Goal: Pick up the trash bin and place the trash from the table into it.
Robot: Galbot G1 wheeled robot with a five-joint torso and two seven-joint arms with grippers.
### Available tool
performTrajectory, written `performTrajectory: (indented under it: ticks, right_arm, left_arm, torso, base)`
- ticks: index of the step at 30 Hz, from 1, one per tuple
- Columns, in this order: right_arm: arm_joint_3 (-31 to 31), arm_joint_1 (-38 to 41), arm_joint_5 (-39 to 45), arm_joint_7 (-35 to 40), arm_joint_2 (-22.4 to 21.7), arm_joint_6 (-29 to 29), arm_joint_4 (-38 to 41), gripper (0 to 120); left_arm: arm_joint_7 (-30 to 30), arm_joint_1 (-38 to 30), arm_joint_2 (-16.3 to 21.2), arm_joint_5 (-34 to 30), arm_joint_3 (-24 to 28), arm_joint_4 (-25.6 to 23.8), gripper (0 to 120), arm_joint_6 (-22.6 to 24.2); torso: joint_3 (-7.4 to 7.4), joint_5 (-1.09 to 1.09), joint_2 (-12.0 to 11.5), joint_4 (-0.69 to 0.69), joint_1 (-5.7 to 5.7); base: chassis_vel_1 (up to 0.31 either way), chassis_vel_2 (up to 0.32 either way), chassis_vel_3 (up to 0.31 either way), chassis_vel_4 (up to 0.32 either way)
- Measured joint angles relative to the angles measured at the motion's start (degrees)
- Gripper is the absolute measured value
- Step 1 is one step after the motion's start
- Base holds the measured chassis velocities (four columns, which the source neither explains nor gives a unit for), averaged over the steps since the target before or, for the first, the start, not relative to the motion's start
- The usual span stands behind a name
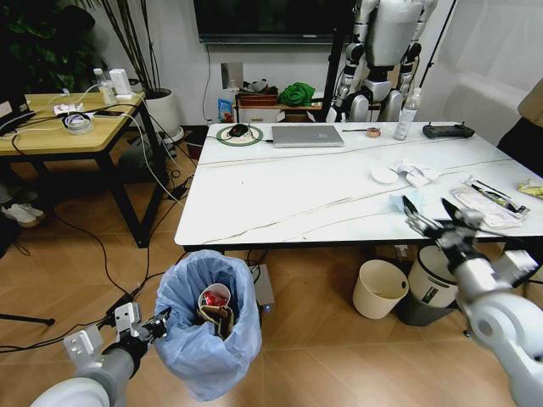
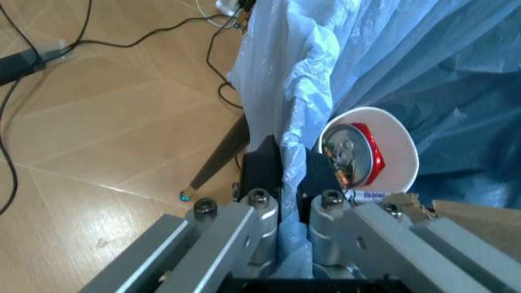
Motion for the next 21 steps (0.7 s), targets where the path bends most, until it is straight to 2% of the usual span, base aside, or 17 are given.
performTrajectory:
  ticks: [2,8,14,21]
  right_arm:
    - [0.65,-0.74,-0.30,-0.70,0.79,0.19,0.28,100]
    - [1.65,-3.73,-3.31,-3.98,8.42,1.47,0.37,100]
    - [1.10,-4.23,-4.07,-5.69,13.64,2.36,-0.73,100]
    - [0.89,-4.15,-4.07,-6.90,15.25,2.98,-1.27,100]
  left_arm:
    - [0.02,0.04,0.00,0.09,0.10,0.00,0,-0.01]
    - [0.20,0.79,-0.33,0.79,0.36,-0.02,0,-0.21]
    - [0.30,1.75,-0.78,1.22,0.23,-0.59,0,-0.37]
    - [0.40,2.34,-0.85,1.80,0.16,-0.98,0,-0.49]
  torso:
    - [0.00,0.00,0.00,0.00,0.00]
    - [0.00,0.00,0.00,0.01,0.00]
    - [0.01,0.00,0.00,0.01,0.01]
    - [0.01,-0.01,0.00,0.02,0.01]
  base:
    - [0.000,0.000,0.000,0.000]
    - [0.000,0.000,0.000,0.000]
    - [0.000,0.000,0.000,0.000]
    - [-0.013,-0.012,0.022,0.023]
